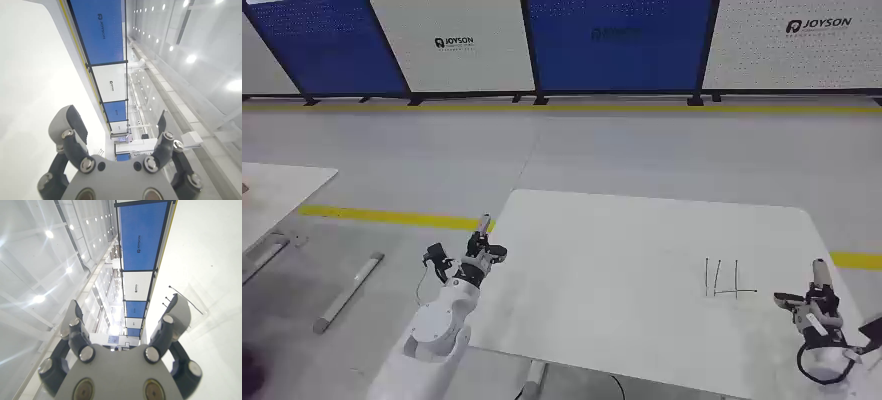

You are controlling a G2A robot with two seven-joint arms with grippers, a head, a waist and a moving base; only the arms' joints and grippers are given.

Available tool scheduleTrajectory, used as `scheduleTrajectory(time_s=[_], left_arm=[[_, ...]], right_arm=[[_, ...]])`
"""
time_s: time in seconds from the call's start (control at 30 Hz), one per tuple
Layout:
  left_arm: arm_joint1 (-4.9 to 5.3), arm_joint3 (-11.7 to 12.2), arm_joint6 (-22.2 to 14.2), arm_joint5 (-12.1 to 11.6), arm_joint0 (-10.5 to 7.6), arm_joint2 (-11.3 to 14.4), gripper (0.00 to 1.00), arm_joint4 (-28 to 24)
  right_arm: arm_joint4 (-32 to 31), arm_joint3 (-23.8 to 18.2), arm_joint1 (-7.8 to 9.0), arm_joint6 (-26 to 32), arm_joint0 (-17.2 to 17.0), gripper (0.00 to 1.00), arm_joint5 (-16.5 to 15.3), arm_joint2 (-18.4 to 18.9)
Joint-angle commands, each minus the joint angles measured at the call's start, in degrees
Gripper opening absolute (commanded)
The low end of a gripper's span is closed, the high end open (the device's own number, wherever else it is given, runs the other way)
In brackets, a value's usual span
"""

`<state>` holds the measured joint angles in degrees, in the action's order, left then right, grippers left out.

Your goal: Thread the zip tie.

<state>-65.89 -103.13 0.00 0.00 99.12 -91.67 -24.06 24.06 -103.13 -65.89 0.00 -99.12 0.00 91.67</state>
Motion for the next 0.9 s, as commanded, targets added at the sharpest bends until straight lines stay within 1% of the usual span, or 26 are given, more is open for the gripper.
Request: scheduleTrajectory(time_s=[0.0, 0.03, 0.07, 0.1, 0.13, 0.17, 0.2, 0.23, 0.3, 0.4, 0.5, 0.53, 0.63, 0.7, 0.73, 0.87], left_arm=[[0.00, 0.0, 0.0, 0.0, 0.00, 0.0, 1.00, 0.0], [0.00, 0.0, 0.0, 0.0, 0.00, 0.0, 1.00, 0.0], [0.00, 0.0, 0.0, 0.0, 0.00, 0.0, 1.00, 0.0], [0.00, 0.0, 0.0, 0.0, 0.00, 0.0, 0.78, 0.0], [0.00, 0.0, 0.0, 0.0, 0.00, 0.0, 0.78, 0.0], [0.00, 0.0, 0.0, 0.0, 0.00, 0.0, 1.00, 0.0], [0.00, 0.0, 0.0, 0.0, 0.00, 0.0, 1.00, 0.0], [0.00, 0.0, 0.0, 0.0, 0.00, 0.0, 1.00, 0.0], [0.00, 0.0, 0.0, 0.0, 0.00, 0.0, 1.00, 0.0], [0.00, 0.0, 0.0, 0.0, 0.00, 0.0, 1.00, 0.0], [0.00, 0.0, 0.0, 0.0, 0.00, 0.0, 1.00, 0.0], [0.00, 0.0, 0.0, 0.0, 0.00, 0.0, 1.00, 0.0], [0.00, 0.0, 0.0, 0.0, 0.00, 0.0, 1.00, 0.0], [0.00, 0.0, 0.0, 0.0, 0.00, 0.0, 1.00, 0.0], [0.00, 0.0, 0.0, 0.0, 0.00, 0.0, 1.00, 0.0], [0.00, 0.0, 0.0, 0.0, 0.00, 0.0, 1.00, 0.0]], right_arm=[[0.0, 0.0, 0.00, 0.0, 0.0, 1.00, 0.0, 0.0], [0.0, 0.0, 0.00, 0.0, 0.0, 1.00, 0.0, 0.0], [0.0, 0.0, 0.00, 0.0, 0.0, 0.78, 0.0, 0.0], [0.0, 0.0, 0.00, 0.0, 0.0, 0.78, 0.0, 0.0], [0.0, 0.0, 0.00, 0.0, 0.0, 1.00, 0.0, 0.0], [0.0, 0.0, 0.00, 0.0, 0.0, 0.78, 0.0, 0.0], [0.0, 0.0, 0.00, 0.0, 0.0, 0.78, 0.0, 0.0], [0.5, 0.2, -0.02, -0.3, 0.2, 1.00, 0.4, 0.3], [1.9, 0.1, -0.02, 0.1, 1.2, 1.00, 2.6, 1.0], [2.2, 0.2, 0.41, 6.7, 1.8, 1.00, 5.1, 2.9], [0.8, 0.5, 1.12, 14.8, 2.4, 1.00, 6.6, 5.7], [-0.6, 0.4, 1.43, 17.8, 2.5, 1.00, 6.9, 6.6], [-3.6, 0.3, 2.30, 26.5, 3.5, 1.00, 6.9, 9.2], [-6.3, 1.0, 3.09, 34.9, 4.8, 1.00, 6.6, 10.7], [-6.6, 1.7, 3.29, 36.2, 5.4, 1.00, 6.8, 11.4], [-6.7, 1.8, 3.34, 36.4, 5.6, 1.00, 7.0, 11.6]])
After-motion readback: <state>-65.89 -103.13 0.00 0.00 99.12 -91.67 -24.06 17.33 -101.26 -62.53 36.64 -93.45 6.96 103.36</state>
